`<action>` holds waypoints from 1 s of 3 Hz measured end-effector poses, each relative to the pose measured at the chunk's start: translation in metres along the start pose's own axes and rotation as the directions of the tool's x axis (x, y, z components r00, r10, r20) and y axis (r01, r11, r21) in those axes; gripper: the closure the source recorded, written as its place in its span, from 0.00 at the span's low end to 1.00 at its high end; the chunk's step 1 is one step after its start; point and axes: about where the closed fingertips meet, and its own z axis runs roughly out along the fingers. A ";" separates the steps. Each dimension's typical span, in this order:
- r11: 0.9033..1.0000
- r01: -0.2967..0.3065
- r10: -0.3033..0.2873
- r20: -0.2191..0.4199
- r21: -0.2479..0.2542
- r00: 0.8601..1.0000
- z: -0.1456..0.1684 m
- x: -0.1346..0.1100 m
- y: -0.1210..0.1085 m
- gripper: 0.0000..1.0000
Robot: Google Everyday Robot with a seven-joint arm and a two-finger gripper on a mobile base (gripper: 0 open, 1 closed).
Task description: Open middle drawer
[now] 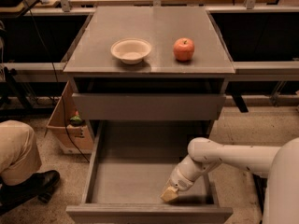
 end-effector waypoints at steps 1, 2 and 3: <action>1.000 0.007 -0.007 -0.006 0.000 1.000 -0.004 -0.002 0.003 1.00; 0.996 0.027 -0.027 0.000 0.088 1.000 -0.026 -0.005 -0.002 1.00; 0.956 0.056 -0.043 -0.053 0.287 0.998 -0.084 0.000 -0.006 1.00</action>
Offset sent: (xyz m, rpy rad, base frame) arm 0.0342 -0.0271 0.0499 -0.0759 -0.2219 -0.0550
